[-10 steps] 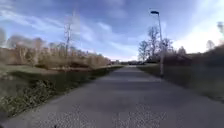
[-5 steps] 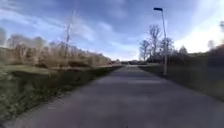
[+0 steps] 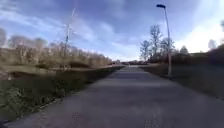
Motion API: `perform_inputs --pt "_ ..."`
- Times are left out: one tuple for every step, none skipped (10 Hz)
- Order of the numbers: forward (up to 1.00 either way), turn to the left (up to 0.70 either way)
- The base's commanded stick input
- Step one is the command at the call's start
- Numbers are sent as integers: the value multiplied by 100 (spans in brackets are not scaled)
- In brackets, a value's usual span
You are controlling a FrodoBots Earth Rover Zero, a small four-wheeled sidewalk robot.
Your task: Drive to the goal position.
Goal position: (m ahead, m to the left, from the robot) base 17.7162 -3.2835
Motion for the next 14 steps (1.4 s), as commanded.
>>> perform_inputs --pt "100 0" --pt "100 0" --pt "100 0" --pt "100 0" --pt "100 0" --pt "100 0" --pt "100 0" --pt "100 0" --pt "100 0" --pt "100 0" --pt "100 0" --pt "100 0" --pt "100 0" --pt "100 0"
